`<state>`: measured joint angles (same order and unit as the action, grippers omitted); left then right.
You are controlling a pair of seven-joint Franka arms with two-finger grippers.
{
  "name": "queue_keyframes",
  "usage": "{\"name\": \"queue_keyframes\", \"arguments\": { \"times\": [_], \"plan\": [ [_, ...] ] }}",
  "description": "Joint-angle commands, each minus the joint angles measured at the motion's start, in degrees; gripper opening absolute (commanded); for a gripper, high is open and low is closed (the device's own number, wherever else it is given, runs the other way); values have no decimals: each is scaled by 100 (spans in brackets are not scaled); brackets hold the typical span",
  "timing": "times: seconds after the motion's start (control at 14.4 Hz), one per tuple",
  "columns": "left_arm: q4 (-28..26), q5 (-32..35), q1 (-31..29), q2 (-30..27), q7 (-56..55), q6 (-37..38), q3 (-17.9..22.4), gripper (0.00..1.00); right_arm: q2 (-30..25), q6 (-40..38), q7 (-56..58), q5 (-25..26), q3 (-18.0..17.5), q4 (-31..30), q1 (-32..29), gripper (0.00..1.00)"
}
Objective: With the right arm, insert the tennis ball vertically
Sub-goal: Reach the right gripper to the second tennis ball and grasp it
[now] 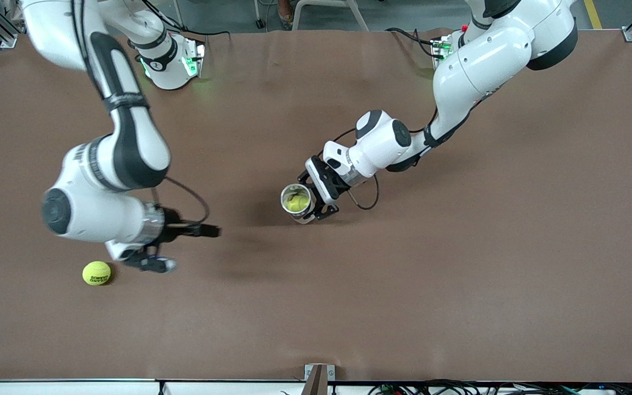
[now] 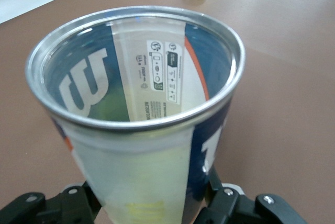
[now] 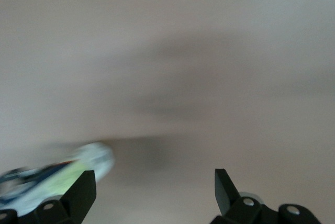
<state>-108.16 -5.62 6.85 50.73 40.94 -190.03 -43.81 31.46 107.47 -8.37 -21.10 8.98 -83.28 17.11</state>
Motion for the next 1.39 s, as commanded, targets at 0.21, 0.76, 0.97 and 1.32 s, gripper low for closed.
{"name": "queue_keyframes", "arguments": {
  "times": [0.21, 0.76, 0.97, 1.32],
  "plan": [
    [-12, 9, -34, 16, 55, -95, -49, 80, 518, 606, 2283, 1652, -115, 58, -1104, 100],
    [-3, -9, -26, 16, 55, -95, -58, 80, 1256, 1653, 3763, 1697, -115, 58, -1807, 100],
    [6, 9, -34, 16, 55, -95, -58, 80, 1353, 1917, 4026, 1696, -115, 49, -1861, 100],
    [-3, 9, -34, 16, 55, -95, -49, 80, 1520, 2199, 4448, 1697, -124, 66, -1939, 100]
  ]
}}
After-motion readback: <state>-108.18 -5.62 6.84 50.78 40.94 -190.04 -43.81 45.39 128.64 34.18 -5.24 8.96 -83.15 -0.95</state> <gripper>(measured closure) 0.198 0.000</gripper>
